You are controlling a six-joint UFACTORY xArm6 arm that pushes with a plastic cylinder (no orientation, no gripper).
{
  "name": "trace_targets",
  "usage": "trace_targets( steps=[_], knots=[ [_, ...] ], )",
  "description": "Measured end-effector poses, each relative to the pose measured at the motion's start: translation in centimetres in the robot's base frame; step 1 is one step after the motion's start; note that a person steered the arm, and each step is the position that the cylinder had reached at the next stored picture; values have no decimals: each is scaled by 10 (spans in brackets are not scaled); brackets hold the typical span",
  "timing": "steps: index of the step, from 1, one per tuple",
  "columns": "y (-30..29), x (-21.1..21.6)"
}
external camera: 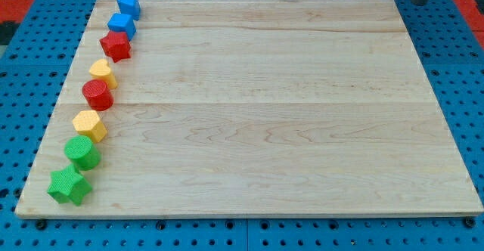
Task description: Push the green star closer to yellow hexagon
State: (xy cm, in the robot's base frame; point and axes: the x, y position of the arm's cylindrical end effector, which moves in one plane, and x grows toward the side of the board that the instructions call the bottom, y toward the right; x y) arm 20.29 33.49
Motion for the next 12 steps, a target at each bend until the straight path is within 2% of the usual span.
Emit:
trace_targets(
  steps=[4,5,6,8,9,10,12],
  knots=[
    [-11,9],
    [-17,48],
    [-97,155],
    [-320,299],
    [-380,408],
    [-396,415],
    [-582,416]
  ],
)
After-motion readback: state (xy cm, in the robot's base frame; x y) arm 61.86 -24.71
